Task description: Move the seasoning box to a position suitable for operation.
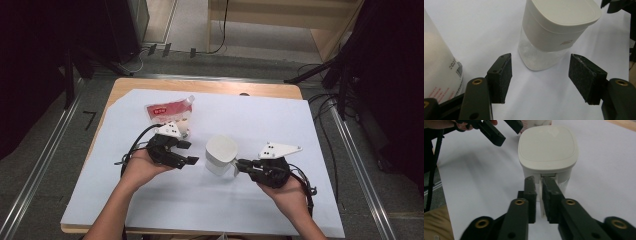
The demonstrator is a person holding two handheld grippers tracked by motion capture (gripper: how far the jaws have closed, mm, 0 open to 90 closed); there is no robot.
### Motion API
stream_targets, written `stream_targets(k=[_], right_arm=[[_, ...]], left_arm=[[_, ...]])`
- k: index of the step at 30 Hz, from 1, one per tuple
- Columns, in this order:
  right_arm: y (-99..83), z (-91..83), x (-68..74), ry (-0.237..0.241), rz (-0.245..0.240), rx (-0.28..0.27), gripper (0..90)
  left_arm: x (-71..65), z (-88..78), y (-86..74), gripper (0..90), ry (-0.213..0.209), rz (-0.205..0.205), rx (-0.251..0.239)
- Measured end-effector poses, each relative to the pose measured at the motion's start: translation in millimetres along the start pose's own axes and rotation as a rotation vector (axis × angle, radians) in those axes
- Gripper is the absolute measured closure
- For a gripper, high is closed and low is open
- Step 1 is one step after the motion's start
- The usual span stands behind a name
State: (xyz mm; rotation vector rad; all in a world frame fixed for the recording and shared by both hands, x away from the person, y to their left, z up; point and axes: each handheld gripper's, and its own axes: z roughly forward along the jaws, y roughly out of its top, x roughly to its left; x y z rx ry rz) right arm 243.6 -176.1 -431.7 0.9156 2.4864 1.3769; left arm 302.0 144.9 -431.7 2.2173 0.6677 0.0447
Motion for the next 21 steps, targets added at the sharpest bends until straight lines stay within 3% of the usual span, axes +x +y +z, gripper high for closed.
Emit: stream_targets(k=[2,17,21], right_arm=[[-2.2,3.3,1.7,0.006,0.001,0.001,90.0],[-21.7,31.3,6.9,0.039,0.044,0.060,90.0],[-22.7,35.7,9.4,0.024,0.047,0.069,90.0]], left_arm=[[0.5,1.3,0.3,36.4,-0.001,0.004,-0.004],[1.3,9.1,5.0,36.3,-0.025,0.012,0.008],[2.2,10.6,5.1,36.2,-0.027,0.006,0.014]])
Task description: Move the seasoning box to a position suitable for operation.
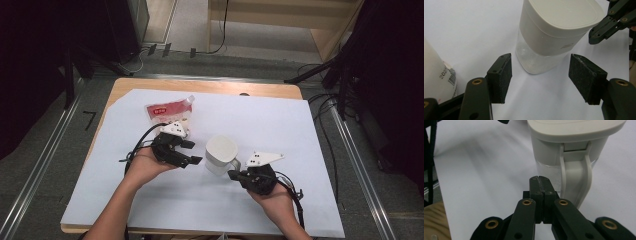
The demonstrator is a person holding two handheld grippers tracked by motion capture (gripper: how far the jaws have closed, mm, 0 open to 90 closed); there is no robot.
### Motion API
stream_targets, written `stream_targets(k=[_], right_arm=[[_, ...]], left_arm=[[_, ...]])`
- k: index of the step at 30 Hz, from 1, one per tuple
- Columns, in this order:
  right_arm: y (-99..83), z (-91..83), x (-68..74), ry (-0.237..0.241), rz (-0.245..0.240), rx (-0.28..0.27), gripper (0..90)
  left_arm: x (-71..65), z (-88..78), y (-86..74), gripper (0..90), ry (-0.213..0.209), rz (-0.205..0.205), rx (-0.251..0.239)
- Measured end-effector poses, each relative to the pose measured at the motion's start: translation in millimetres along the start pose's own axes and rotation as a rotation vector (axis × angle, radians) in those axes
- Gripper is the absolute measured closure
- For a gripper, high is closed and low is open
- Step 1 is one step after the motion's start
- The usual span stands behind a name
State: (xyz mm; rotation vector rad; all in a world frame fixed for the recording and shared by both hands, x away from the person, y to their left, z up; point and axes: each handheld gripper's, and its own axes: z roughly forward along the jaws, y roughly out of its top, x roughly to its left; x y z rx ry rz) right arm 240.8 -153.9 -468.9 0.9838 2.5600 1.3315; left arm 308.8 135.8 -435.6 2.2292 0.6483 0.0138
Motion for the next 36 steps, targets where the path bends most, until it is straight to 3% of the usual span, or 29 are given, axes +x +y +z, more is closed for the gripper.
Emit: stream_targets(k=[8,13,26,36], right_arm=[[-0.1,2.5,-4.5,0.005,0.036,0.009,90.0],[-0.3,2.1,-6.3,-0.001,0.029,0.009,90.0],[-1.0,-8.5,-29.6,-0.043,0.072,0.001,90.0],[-0.6,-12.8,-46.7,-0.019,0.093,-0.001,90.0]], left_arm=[[-0.8,-0.2,0.2,36.1,0.007,0.004,-0.008],[-1.3,-0.4,0.5,36.3,0.003,0.000,-0.010],[-2.6,0.3,1.8,36.0,-0.006,0.005,-0.004],[-4.2,2.2,2.8,34.5,-0.003,0.003,-0.004]])
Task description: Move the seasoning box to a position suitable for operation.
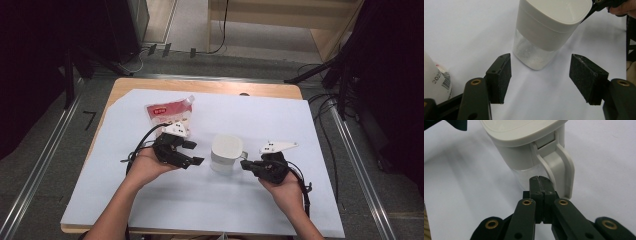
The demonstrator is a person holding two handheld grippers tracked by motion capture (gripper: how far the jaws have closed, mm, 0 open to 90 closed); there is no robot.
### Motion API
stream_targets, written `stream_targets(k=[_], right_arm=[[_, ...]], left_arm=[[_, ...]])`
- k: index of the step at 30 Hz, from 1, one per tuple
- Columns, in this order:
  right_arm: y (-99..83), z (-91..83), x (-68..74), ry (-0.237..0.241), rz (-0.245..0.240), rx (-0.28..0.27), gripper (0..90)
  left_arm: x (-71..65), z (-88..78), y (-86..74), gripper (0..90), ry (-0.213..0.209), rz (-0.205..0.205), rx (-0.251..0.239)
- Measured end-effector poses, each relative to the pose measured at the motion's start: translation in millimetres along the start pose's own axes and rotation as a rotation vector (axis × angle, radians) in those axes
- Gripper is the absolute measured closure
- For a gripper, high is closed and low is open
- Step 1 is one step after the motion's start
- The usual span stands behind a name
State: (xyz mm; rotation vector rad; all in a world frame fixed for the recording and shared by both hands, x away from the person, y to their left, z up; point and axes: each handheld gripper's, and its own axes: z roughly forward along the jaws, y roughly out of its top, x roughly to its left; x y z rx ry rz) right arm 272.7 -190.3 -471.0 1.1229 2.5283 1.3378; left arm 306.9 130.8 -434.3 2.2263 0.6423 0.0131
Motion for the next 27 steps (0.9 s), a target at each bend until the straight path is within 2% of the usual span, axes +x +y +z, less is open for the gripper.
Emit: stream_targets(k=[4,9,12,18,19,20,24,27], right_arm=[[2.2,0.6,-4.5,-0.008,-0.006,0.005,90.0],[5.5,1.1,-12.9,-0.005,0.016,0.010,90.0],[7.8,4.0,-16.6,-0.012,0.007,0.015,90.0],[11.5,4.7,-22.6,-0.024,0.000,0.022,90.0],[11.6,5.2,-24.0,-0.016,0.002,0.023,90.0],[11.7,5.1,-24.7,-0.007,0.006,0.022,90.0],[15.6,-2.5,-22.9,0.002,-0.001,0.012,90.0],[18.1,-10.2,-21.8,0.010,-0.008,-0.003,90.0]], left_arm=[[-0.1,1.9,1.2,32.2,-0.011,-0.006,0.000],[-0.9,5.6,2.9,28.9,-0.029,-0.006,0.013],[-1.4,8.0,3.9,26.9,-0.031,-0.009,0.013],[-0.3,11.0,7.2,23.2,-0.064,-0.018,0.008],[-0.3,11.9,8.0,21.8,-0.054,-0.016,0.009],[0.9,12.7,8.9,21.2,-0.065,-0.013,0.010],[-0.7,15.9,13.3,19.7,-0.068,0.008,0.013],[-0.4,17.5,17.2,19.2,-0.094,-0.010,0.020]])
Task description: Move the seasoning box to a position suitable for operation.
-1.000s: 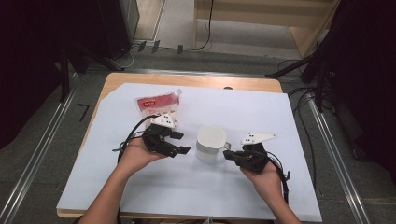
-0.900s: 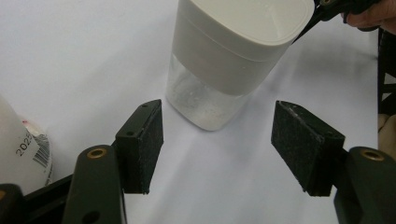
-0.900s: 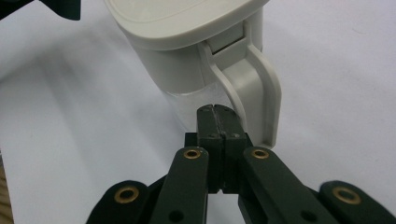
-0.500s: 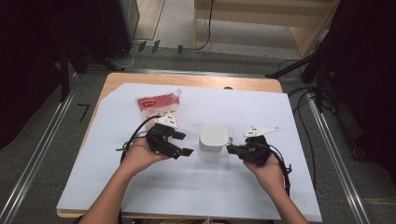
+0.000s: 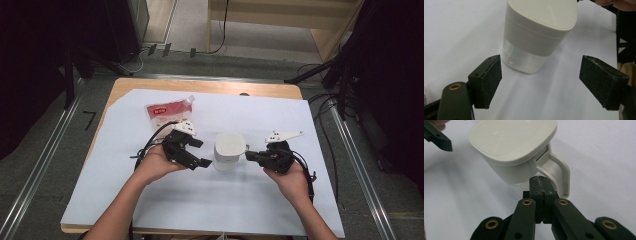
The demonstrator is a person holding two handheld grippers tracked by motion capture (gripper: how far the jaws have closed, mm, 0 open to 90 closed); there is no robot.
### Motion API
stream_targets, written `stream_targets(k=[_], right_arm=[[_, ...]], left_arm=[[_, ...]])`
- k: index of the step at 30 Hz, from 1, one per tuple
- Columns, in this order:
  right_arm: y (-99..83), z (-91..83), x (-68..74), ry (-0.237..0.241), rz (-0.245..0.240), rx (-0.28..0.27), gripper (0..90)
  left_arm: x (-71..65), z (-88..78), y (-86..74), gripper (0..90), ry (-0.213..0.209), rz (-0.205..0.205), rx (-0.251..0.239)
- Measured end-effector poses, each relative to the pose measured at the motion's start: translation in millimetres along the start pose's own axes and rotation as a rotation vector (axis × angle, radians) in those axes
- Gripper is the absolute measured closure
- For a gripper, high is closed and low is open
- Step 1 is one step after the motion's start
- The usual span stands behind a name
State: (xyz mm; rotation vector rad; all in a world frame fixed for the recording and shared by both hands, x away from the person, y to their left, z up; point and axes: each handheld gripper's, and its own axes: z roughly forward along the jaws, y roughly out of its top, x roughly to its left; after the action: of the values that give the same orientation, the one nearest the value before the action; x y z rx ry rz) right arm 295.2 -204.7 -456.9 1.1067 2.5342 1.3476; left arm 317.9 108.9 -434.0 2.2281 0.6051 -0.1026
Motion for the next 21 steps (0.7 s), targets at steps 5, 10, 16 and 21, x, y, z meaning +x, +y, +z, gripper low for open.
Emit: stream_targets(k=[5,10,16,21], right_arm=[[9.7,-9.8,-1.5,-0.009,-0.028,-0.008,90.0],[22.2,-14.9,-10.3,-0.027,-0.038,-0.002,90.0],[26.9,-9.0,-20.3,-0.013,-0.017,0.007,90.0],[25.1,-4.4,-21.5,-0.012,-0.013,0.014,90.0]], left_arm=[[4.0,2.6,6.6,19.0,-0.010,0.017,0.012],[2.5,4.5,15.9,18.9,-0.011,0.054,0.021],[8.6,6.6,25.7,18.9,-0.054,0.075,0.023],[9.4,12.1,27.4,18.7,-0.068,0.077,0.036]])
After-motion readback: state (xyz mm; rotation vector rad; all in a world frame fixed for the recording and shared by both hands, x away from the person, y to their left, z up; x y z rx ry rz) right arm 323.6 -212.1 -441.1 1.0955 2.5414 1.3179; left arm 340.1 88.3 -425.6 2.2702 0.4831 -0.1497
